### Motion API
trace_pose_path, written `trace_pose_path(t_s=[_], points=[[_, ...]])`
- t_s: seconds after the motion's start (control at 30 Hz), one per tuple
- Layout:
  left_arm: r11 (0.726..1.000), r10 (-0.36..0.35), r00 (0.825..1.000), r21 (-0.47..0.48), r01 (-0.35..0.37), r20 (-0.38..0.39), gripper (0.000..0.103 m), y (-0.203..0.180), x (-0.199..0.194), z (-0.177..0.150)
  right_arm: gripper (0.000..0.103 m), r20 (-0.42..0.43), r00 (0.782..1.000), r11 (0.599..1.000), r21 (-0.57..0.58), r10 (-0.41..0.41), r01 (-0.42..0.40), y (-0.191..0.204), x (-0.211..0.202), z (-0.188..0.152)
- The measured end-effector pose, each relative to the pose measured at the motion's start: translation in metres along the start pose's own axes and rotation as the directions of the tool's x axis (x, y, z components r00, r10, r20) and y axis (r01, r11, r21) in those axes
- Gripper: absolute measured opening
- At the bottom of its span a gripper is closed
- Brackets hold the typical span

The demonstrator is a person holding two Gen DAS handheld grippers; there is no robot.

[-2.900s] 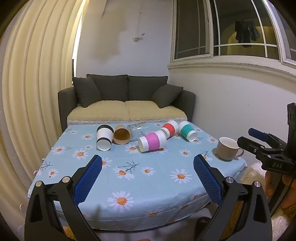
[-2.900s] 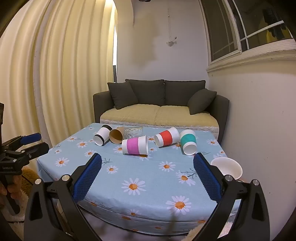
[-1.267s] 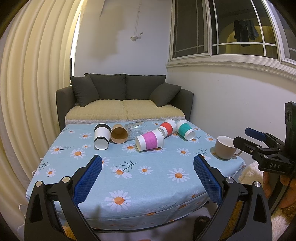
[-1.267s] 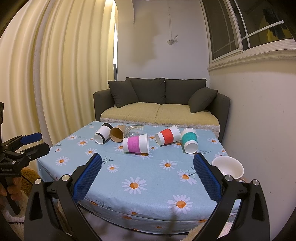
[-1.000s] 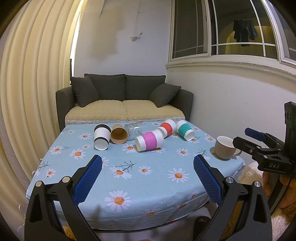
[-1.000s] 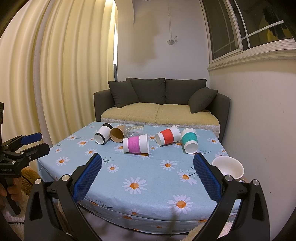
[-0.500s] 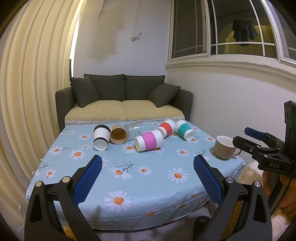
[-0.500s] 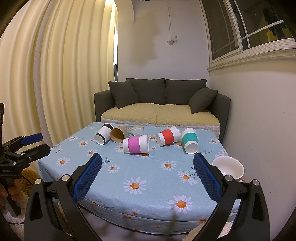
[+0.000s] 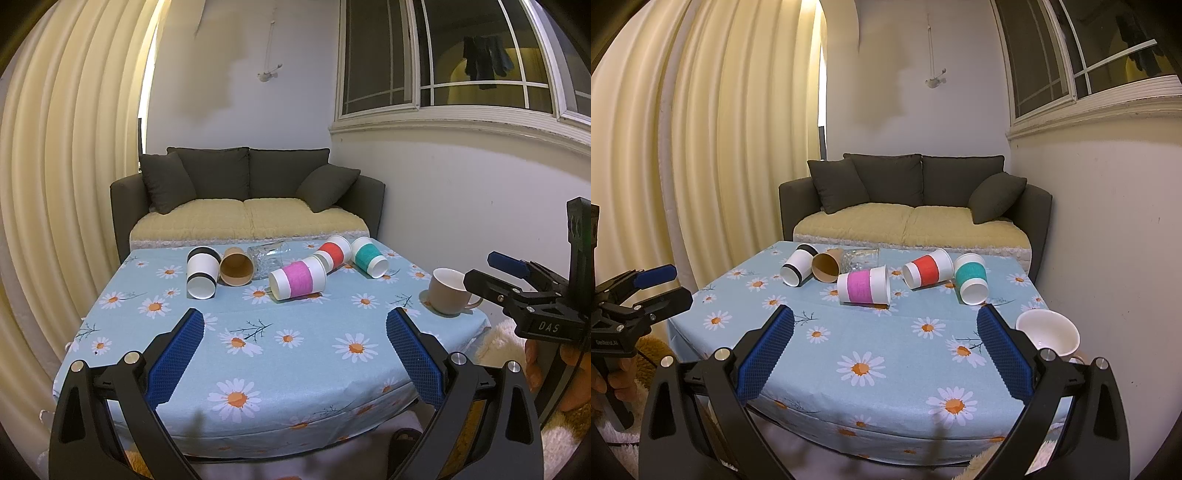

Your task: Flip cup upright

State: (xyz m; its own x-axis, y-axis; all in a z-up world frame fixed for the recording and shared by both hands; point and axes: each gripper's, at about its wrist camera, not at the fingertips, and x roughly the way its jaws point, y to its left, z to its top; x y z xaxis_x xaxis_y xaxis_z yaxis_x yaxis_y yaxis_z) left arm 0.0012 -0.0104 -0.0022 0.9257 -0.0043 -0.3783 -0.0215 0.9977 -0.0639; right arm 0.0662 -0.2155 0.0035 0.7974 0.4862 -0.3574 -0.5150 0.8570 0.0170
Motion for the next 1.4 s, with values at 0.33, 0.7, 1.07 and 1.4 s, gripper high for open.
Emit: trace_pose_path(t_s=[0.33,0.7,1.07,1.4], points=[[1.0,0.002,1.0,-0.004,-0.002,-0.001,0.097,0.002,0.001,0.0,0.098,-0.001,1.0,1.0,0.002,0.0,0.0,-0.002,0.001,-0.001],[0.999,-0.014,0.998,-0.04,0.012,-0.062,0.097,0.011,0.014,0.005,0.098,-0.102,0.994,0.999,0.042,0.027,-0.022,-0.011,0.018,0.006],[0.988,-0.13,0.978,-0.1,0.115,-0.166,0.097,0.026,0.056,0.039,0.098,-0.275,0.959,0.997,0.066,0.067,-0.051,-0.057,0.067,0.058],[0.974,-0.216,0.952,-0.112,0.196,-0.215,0.097,0.025,0.125,0.09,0.098,-0.49,0.868,0.994,0.1,0.077,-0.032,-0.124,0.176,0.092]])
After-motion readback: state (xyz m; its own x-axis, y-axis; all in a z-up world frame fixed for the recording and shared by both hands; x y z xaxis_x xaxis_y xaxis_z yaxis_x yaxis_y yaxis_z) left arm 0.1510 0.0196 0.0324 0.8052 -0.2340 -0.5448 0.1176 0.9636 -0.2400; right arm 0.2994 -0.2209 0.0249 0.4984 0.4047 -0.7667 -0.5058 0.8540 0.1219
